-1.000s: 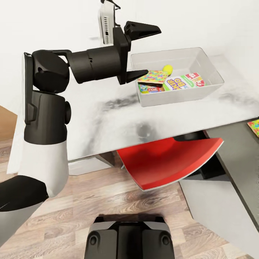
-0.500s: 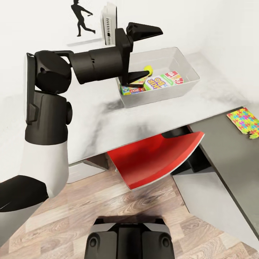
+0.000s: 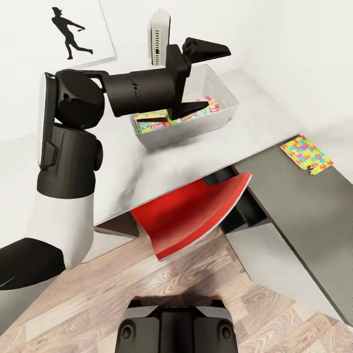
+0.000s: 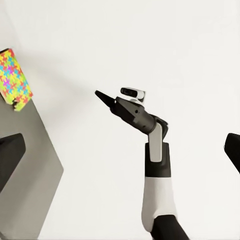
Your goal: Put all the toys in the child's room - the three board games (two on the bed and one on the table), the two jigsaw puzzles on the table, and the tennis ball on the table - inside the toy box on the table in the child's room.
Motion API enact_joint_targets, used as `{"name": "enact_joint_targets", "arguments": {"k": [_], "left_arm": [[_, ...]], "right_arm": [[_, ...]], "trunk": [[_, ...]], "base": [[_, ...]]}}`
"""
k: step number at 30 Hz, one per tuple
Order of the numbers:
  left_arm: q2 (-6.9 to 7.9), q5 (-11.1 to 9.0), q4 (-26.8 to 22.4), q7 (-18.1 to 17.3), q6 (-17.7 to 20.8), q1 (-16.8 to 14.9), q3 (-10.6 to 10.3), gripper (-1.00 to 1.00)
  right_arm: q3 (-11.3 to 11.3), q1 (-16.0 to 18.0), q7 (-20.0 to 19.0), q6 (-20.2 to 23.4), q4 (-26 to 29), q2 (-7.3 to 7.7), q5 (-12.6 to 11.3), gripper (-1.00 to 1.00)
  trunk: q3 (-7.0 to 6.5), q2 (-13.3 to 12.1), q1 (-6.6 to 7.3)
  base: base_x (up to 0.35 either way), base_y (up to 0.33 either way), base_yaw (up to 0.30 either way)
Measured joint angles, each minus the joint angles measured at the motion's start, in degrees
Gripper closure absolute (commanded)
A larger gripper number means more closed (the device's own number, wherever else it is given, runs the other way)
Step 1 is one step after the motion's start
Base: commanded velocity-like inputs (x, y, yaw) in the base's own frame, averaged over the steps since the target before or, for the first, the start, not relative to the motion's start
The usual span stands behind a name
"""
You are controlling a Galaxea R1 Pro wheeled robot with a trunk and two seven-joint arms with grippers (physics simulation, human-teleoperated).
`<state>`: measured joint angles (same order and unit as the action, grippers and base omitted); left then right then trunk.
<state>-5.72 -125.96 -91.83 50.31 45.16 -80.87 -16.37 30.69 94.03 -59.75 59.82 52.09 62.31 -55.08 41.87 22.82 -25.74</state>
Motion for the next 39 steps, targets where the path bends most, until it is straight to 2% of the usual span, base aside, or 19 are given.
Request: {"name": "enact_joint_targets", "arguments": {"k": [4,5,6,7,9,12,14,17,19,20,22,23,25,26,28,29,31,34,39], "left_arm": [[0.02,0.36,0.04,0.07,-0.05,-0.13,-1.63,-1.00],[0.02,0.37,0.04,0.06,-0.05,-0.13,-1.65,-1.00],[0.03,0.65,0.05,0.16,-0.06,-0.20,-2.27,-1.00],[0.02,0.66,0.05,0.16,-0.06,-0.20,-2.29,-1.00],[0.03,1.49,0.06,0.74,-0.04,-0.37,-3.54,-1.00],[0.03,2.00,0.09,1.34,-0.04,-0.46,-4.12,-1.00],[0.03,2.85,0.12,3.11,-0.03,-0.59,-5.00,-1.00],[0.03,3.21,0.13,4.38,-0.04,-0.61,-5.34,-1.00],[0.05,3.79,0.15,7.29,-0.05,-0.65,-5.85,-1.00],[0.05,3.78,0.15,7.34,-0.06,-0.65,-5.85,-1.00],[0.14,4.19,0.16,10.29,-0.09,-0.68,-6.29,-1.00],[0.14,4.18,0.16,10.33,-0.10,-0.68,-6.30,-1.00],[0.30,4.45,0.17,12.67,-0.13,-0.67,-6.72,-1.00],[0.31,4.45,0.17,12.70,-0.14,-0.66,-6.73,-1.00],[0.42,4.64,0.17,14.27,-0.16,-0.58,-7.39,-1.00],[0.42,4.64,0.17,14.29,-0.17,-0.57,-7.40,-1.00],[0.53,4.77,0.18,15.39,-0.20,-0.49,-8.26,-1.00],[0.59,4.83,0.18,15.81,-0.23,-0.41,-8.70,-1.00],[0.81,4.81,0.31,16.71,-0.34,0.31,-9.68,-1.00]], "right_arm": [[0.07,-0.76,-0.25,-0.02,0.01,1.92,-0.05,-1.00],[0.08,-0.77,-0.25,0.00,0.01,1.94,-0.09,-1.00],[0.11,-1.22,-0.31,-0.02,0.01,2.78,-0.13,-1.00],[0.12,-1.23,-0.31,0.00,0.01,2.81,-0.18,-1.00],[0.17,-2.47,-0.46,-0.02,0.04,4.36,-0.65,-1.00],[0.19,-3.33,-0.54,0.00,0.06,5.02,-1.24,-1.00],[0.22,-5.39,-0.69,-0.02,0.08,5.95,-2.68,-1.00],[0.21,-6.65,-0.72,0.00,0.07,6.31,-3.67,-1.00],[0.20,-9.51,-0.80,-0.04,0.05,6.81,-5.27,-1.00],[0.20,-9.53,-0.80,0.00,0.06,6.83,-5.40,-1.00],[0.17,-12.85,-0.88,-0.05,0.04,7.28,-6.54,-1.00],[0.16,-12.86,-0.88,0.00,0.05,7.29,-6.68,-1.00],[0.14,-16.36,-1.02,-0.05,0.04,7.75,-7.48,-1.00],[0.13,-16.37,-1.01,0.00,0.04,7.76,-7.62,-1.00],[0.15,-19.59,-1.45,-0.04,0.04,8.29,-8.37,-1.00],[0.14,-19.59,-1.46,0.00,0.04,8.30,-8.50,-1.00],[0.15,-22.44,-2.54,-0.04,0.03,8.76,-9.25,-1.00],[0.15,-23.78,-3.38,-0.01,0.04,8.94,-9.69,-1.00],[0.18,-29.23,-7.03,-0.07,0.01,9.29,-10.35,-1.00]], "trunk": [[-0.18,0.00,0.00],[-0.22,0.00,0.00],[-0.27,0.00,0.00],[-0.31,0.00,0.00],[-0.40,0.00,0.00],[-0.53,0.00,0.00],[-0.62,0.00,0.00],[-0.75,0.00,0.00],[-0.83,-0.01,0.00],[-0.88,0.00,0.00],[-0.97,-0.01,0.00],[-1.01,0.00,0.00],[-1.10,-0.01,0.00],[-1.14,0.00,0.00],[-1.23,-0.01,0.00],[-1.28,0.00,0.00],[-1.36,-0.01,0.00],[-1.50,0.00,0.00],[-1.73,-0.01,0.00]], "base": [[0.000,0.000,-0.256],[0.000,0.000,-0.256],[0.000,0.000,-0.256],[0.000,0.000,-0.256],[0.000,0.000,-0.257],[0.000,0.000,-0.257],[0.000,0.000,-0.257],[0.000,0.000,-0.257],[0.000,0.000,-0.257],[0.000,0.000,-0.257],[0.000,0.000,-0.257],[0.000,0.000,-0.257],[0.000,0.000,-0.257],[0.000,0.000,-0.257],[0.000,0.000,-0.257],[0.000,0.000,-0.257],[0.000,0.000,-0.257],[0.000,0.000,-0.257],[0.000,0.000,-0.257]]}}
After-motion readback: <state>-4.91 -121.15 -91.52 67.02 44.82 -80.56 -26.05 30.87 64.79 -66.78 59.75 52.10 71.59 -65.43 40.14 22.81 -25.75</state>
